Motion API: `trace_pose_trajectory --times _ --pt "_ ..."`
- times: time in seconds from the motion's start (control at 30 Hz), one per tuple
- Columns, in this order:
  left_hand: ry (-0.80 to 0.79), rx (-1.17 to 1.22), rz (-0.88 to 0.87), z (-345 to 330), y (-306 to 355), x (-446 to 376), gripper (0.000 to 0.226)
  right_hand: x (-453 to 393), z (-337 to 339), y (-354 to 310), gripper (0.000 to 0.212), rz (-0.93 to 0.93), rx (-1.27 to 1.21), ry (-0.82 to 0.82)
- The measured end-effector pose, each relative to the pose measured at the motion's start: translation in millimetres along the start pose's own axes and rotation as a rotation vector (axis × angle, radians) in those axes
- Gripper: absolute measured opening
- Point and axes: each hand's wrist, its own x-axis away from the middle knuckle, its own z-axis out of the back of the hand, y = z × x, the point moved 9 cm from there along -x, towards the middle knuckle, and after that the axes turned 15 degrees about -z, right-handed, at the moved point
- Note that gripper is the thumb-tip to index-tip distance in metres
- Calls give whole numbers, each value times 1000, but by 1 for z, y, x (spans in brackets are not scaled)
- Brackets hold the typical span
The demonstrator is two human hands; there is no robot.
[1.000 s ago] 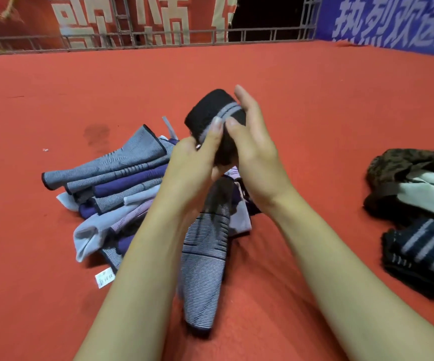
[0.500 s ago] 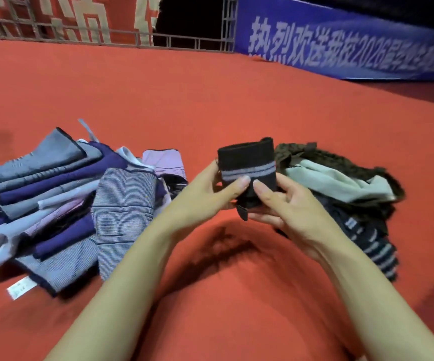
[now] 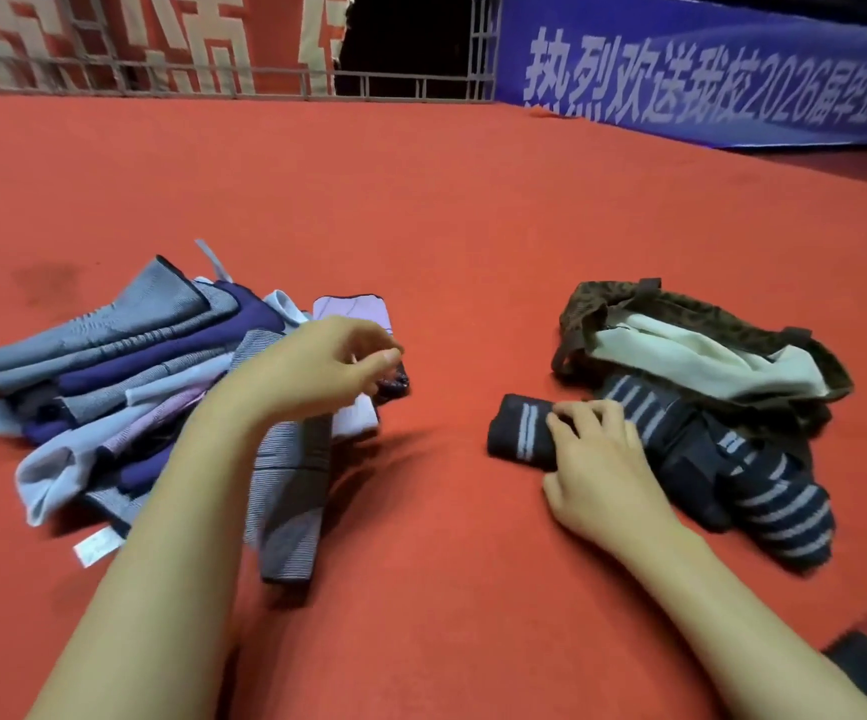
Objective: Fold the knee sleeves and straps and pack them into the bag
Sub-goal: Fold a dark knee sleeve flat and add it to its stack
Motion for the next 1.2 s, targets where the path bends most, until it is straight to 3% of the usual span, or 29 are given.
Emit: trace_pose_trajectory --times 0.07,0.13,0.23,0.33,0.37,0.4,0.47,0.5,0.6,0.67,0.73,0.8,0.9,1.0,1.07,1.2 --pt "57 -122 64 33 -19 14 19 -3 -2 2 53 -21 126 -127" --pt "96 -218 181 54 -44 30 26 -7 16 -8 49 -19 103 -67" --pt "31 -181 394 53 -81 49 70 -18 52 -48 47 57 -168 158" --pt "18 -176 486 50 -100 57 116 -42 46 -126 36 217 -407 -47" --pt "29 -161 490 49 -104 57 113 -48 42 -154 33 256 -466 -146" --pt "32 -133 489 47 -105 58 95 -55 36 -180 33 285 -502 -246" --pt "98 -101 433 49 -108 57 37 -67 24 -218 42 318 -502 -428" --pt "174 -87 384 55 -109 56 20 -75 21 -230 44 334 -504 -480" --pt "517 10 198 86 -96 58 13 -96 40 -250 34 411 -692 -466" --pt "839 159 82 111 -88 68 12 -102 58 -255 59 371 -986 -590" --pt "1021 342 -16 121 -81 74 11 -105 68 -257 86 290 -1136 -722" --pt "1039 410 -59 123 -72 71 12 -114 93 -249 85 285 -1186 -548" --pt "1039 650 -48 118 -61 62 34 -119 129 -235 54 308 -1328 -218" --pt "1002 680 173 113 -60 59 56 -105 149 -240 26 429 -1356 -133" --pt "910 734 281 105 -58 56 57 -91 160 -249 15 565 -1282 -113" --pt "750 624 295 104 -44 57 49 -69 159 -266 13 736 -1015 -138"
